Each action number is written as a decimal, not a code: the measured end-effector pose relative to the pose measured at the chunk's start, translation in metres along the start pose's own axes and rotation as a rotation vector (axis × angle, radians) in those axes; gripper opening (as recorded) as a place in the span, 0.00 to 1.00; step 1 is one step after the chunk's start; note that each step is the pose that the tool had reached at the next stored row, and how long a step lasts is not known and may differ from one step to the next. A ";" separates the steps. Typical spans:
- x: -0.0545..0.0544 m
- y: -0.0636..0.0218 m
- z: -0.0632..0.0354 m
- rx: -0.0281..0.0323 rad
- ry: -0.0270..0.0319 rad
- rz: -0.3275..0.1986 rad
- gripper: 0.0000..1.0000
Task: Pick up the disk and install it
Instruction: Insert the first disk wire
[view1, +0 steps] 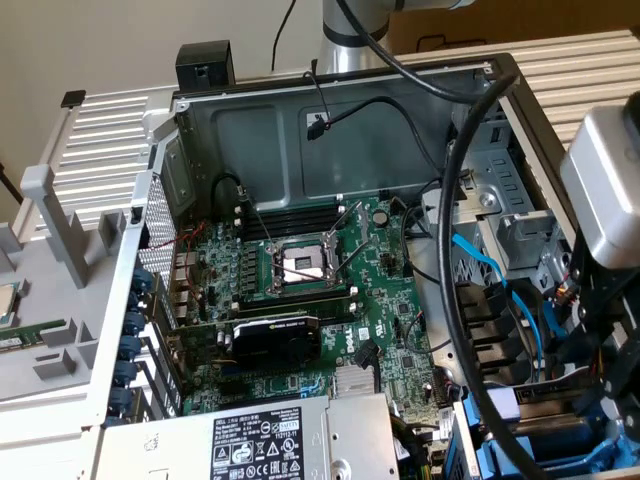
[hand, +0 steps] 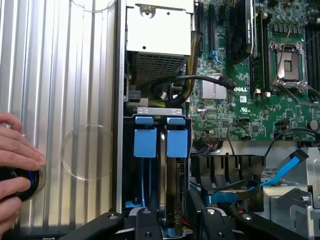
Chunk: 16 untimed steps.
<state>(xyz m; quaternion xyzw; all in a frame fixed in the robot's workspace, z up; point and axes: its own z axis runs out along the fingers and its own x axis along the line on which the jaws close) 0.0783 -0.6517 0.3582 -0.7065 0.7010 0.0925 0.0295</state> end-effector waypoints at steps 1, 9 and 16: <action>0.000 0.0000 0.0006 -0.0007 -0.0037 -0.004 0.36; 0.002 -0.0032 0.0069 -0.0075 -0.0180 -0.044 0.36; 0.003 -0.0051 0.0118 -0.0145 -0.0364 -0.086 0.36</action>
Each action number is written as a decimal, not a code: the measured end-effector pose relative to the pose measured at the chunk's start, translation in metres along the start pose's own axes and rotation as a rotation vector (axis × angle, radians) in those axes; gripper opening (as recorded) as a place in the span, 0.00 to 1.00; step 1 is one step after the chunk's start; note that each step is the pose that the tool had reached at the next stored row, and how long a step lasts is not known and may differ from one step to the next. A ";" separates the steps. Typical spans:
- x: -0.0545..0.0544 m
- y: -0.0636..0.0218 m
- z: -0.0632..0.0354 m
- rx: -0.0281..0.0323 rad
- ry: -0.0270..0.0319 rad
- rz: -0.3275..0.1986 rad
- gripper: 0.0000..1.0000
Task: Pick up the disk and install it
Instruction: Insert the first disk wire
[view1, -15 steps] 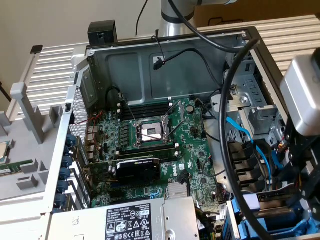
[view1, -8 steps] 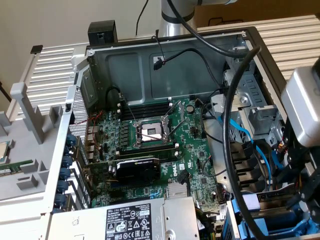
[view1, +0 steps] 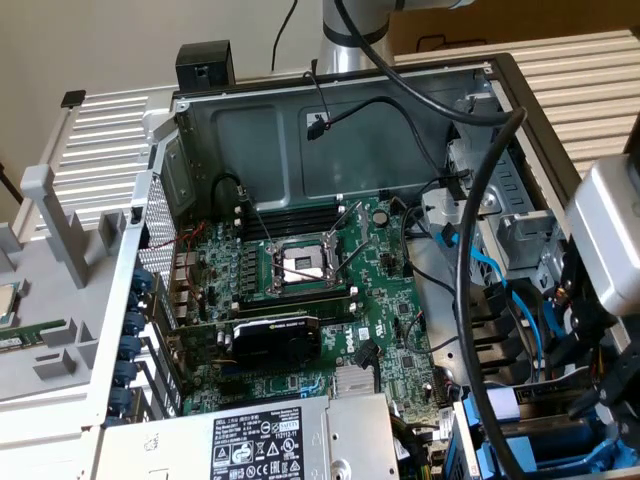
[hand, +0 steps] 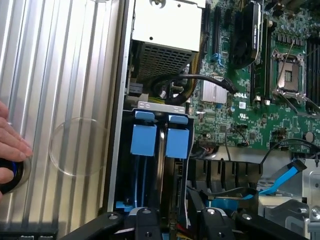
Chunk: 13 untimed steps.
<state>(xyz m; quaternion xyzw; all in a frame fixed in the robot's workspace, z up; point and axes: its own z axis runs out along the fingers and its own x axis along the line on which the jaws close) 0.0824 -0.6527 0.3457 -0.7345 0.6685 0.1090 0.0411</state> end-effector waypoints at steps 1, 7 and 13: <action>0.000 -0.0002 0.0000 -0.0009 -0.0005 -0.004 0.36; 0.000 -0.0015 0.0000 -0.0027 -0.0018 -0.014 0.36; 0.001 -0.0017 0.0001 -0.0027 -0.0023 -0.014 0.36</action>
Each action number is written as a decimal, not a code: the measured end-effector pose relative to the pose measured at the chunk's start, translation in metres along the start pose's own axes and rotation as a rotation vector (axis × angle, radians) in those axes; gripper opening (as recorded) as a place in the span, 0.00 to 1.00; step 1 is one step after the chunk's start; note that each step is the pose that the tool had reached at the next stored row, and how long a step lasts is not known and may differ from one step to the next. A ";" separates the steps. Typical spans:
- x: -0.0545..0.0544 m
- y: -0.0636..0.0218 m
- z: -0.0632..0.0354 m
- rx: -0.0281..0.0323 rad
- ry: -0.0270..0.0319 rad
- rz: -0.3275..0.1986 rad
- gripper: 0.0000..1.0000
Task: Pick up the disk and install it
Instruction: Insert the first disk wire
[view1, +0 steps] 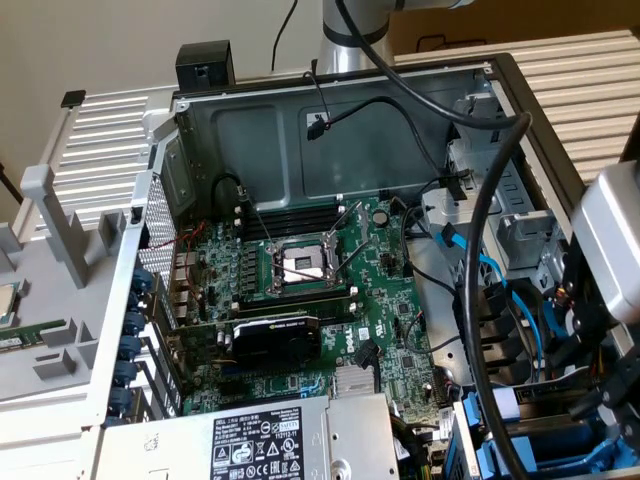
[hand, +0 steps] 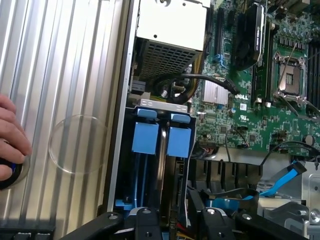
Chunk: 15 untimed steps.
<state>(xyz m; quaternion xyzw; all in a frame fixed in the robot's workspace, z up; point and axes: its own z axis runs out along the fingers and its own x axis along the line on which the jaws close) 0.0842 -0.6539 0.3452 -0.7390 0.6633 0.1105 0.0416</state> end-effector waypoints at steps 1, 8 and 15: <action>0.000 0.0000 0.0001 0.0000 -0.0002 0.000 0.36; 0.000 -0.0003 0.0004 0.0000 -0.0001 0.000 0.27; 0.000 -0.0010 0.0009 0.0000 -0.0003 0.000 0.27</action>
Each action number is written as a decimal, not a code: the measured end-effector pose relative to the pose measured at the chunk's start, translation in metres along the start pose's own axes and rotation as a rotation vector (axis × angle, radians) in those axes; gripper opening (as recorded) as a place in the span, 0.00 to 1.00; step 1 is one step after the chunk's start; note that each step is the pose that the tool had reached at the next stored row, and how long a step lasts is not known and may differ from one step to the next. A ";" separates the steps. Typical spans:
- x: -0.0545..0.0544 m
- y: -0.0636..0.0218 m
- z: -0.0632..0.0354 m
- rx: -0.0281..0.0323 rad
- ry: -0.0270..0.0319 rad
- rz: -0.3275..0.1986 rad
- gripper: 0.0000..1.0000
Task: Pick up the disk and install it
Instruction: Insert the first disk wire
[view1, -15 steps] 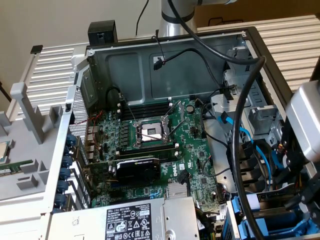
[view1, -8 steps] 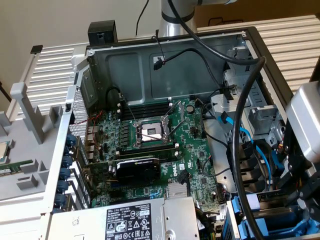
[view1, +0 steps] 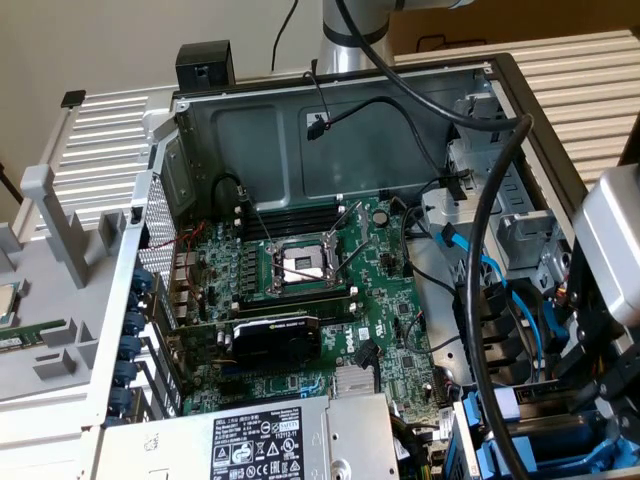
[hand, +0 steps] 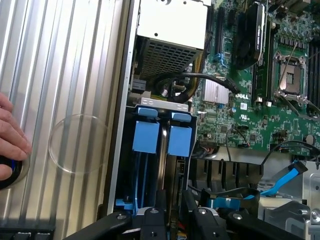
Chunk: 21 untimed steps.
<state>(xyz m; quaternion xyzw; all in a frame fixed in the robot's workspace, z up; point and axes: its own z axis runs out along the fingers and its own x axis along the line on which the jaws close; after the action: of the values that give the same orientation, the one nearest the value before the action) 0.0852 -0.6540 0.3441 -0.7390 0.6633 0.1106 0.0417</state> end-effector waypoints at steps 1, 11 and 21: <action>0.000 0.0000 0.0000 0.0000 -0.0001 0.000 0.27; 0.000 0.0000 0.0000 0.0001 -0.0004 0.000 0.17; -0.001 0.0004 -0.0026 0.0001 -0.0006 0.000 0.17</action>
<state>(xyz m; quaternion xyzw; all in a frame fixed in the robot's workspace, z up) 0.0850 -0.6540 0.3468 -0.7390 0.6632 0.1108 0.0419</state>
